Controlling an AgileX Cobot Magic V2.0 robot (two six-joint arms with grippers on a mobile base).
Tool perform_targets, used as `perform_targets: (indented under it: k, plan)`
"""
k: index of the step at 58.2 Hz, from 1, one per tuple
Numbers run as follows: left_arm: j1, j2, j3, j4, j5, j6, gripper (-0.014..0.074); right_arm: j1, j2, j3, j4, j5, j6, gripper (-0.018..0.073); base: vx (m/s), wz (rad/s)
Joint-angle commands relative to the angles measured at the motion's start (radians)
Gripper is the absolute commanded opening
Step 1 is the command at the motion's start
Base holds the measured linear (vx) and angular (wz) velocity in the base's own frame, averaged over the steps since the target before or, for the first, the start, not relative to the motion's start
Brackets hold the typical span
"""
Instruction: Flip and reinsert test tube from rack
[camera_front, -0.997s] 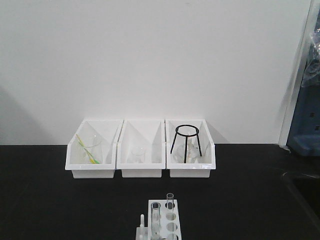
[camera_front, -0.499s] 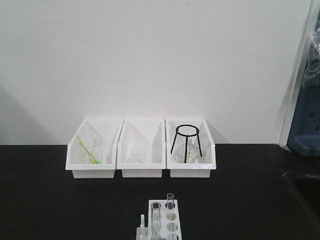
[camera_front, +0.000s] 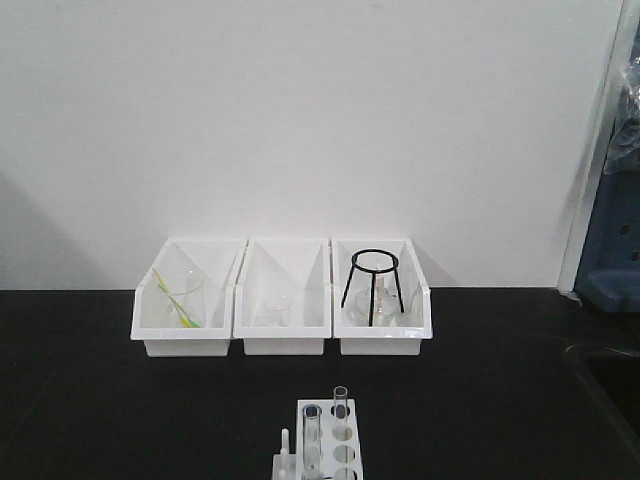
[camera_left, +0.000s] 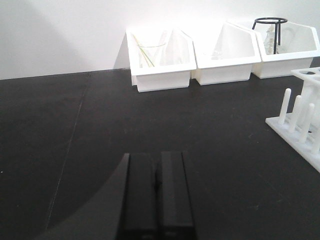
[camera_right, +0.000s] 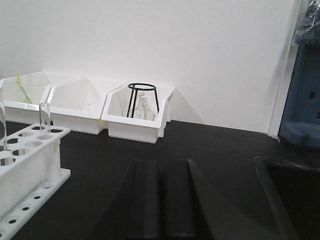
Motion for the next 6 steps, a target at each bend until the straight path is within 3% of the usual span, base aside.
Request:
perform_targets:
  k: [1,6]
  plan:
    - [0.0,-0.008,-0.004,-0.002,-0.08,-0.009,-0.0006,-0.006,-0.015,0.003,-0.004,-0.069,-0.008,-0.0011,0.0,0.0]
    - [0.0,-0.008,-0.004,-0.002,-0.08,-0.009,-0.0006,-0.006,-0.015,0.003,-0.004,-0.069,-0.008,-0.0011,0.0,0.0]
